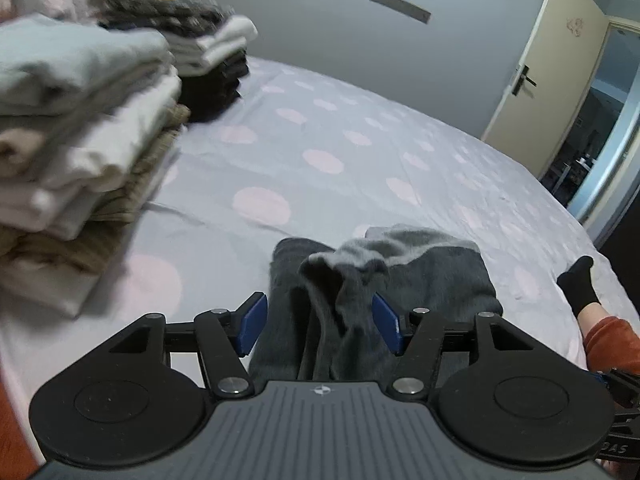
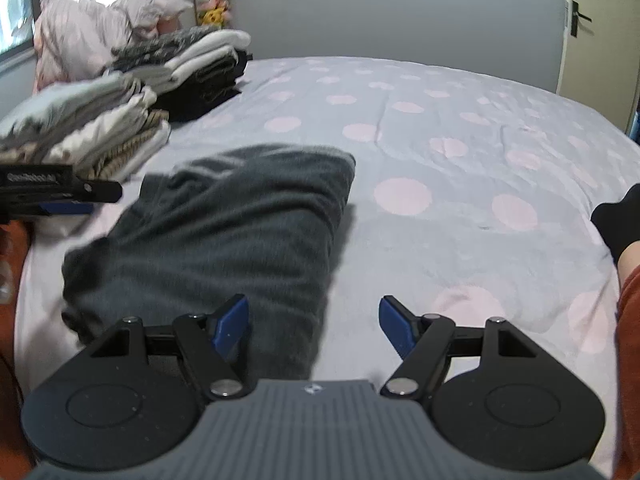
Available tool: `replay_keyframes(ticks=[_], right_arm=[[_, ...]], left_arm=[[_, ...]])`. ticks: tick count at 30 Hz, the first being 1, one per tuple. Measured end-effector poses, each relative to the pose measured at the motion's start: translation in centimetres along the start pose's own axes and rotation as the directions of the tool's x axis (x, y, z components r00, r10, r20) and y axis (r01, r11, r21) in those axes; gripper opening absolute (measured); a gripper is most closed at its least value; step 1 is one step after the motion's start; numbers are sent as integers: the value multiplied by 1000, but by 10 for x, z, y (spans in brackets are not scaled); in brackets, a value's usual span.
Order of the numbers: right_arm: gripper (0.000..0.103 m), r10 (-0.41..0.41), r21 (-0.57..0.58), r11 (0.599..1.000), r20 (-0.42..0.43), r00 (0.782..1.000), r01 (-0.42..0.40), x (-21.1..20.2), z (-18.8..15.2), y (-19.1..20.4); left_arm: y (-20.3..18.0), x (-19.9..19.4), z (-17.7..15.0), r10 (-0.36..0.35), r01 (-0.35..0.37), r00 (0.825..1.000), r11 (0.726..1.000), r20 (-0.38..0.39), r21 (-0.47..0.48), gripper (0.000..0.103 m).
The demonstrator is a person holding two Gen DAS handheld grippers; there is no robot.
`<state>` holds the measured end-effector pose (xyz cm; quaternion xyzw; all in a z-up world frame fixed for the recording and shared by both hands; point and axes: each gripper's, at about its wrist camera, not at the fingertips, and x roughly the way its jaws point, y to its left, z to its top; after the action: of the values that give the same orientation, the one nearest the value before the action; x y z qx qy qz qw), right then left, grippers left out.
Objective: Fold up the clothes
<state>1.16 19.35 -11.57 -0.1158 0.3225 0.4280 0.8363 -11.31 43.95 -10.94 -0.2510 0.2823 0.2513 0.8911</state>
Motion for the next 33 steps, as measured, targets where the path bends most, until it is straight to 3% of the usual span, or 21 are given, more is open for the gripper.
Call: replay_keyframes(ticks=[3, 5, 6, 7, 10, 12, 16, 21, 24, 29, 31, 33], right_arm=[[75, 15, 43, 999, 30, 999, -16, 6, 7, -6], [75, 23, 64, 998, 45, 999, -26, 12, 11, -9], [75, 26, 73, 997, 50, 998, -30, 16, 13, -11], [75, 27, 81, 996, 52, 998, -31, 20, 14, -12], [75, 28, 106, 994, 58, 998, -34, 32, 19, -16], [75, 26, 133, 991, 57, 998, -33, 39, 23, -19], [75, 35, 194, 980, 49, 998, -44, 57, 34, -24], [73, 27, 167, 986, -14, 1000, -25, 90, 29, -21], [73, 21, 143, 990, -64, 998, -12, 109, 21, -19], [75, 46, 171, 985, -55, 997, -36, 105, 23, -25], [81, 70, 197, 979, -47, 996, -59, 101, 22, -30], [89, 57, 193, 980, -27, 998, -51, 94, 22, -29]], left_arm=[[8, 27, 6, -21, 20, 999, 1000, -26, -19, 68], [13, 41, 7, -41, 39, 999, 999, -36, -36, 49], [14, 46, 7, -55, 54, 998, 998, -36, -38, 26], [14, 48, 6, -45, 44, 999, 998, -21, -35, 15], [15, 42, 9, -33, 35, 998, 999, 61, -33, 10], [14, 43, 12, -18, 18, 997, 1000, 74, -6, 10], [17, 67, 7, 33, -33, 999, 999, -3, 39, 12], [22, 80, 3, 59, -58, 998, 997, -26, 47, 14], [24, 80, 2, 75, -74, 997, 997, -26, 39, 26], [30, 61, 3, 72, -72, 997, 997, 18, -17, 50], [32, 52, 3, 67, -66, 997, 997, 37, -29, 64], [33, 46, 3, 44, -43, 998, 999, 37, -34, 66]])
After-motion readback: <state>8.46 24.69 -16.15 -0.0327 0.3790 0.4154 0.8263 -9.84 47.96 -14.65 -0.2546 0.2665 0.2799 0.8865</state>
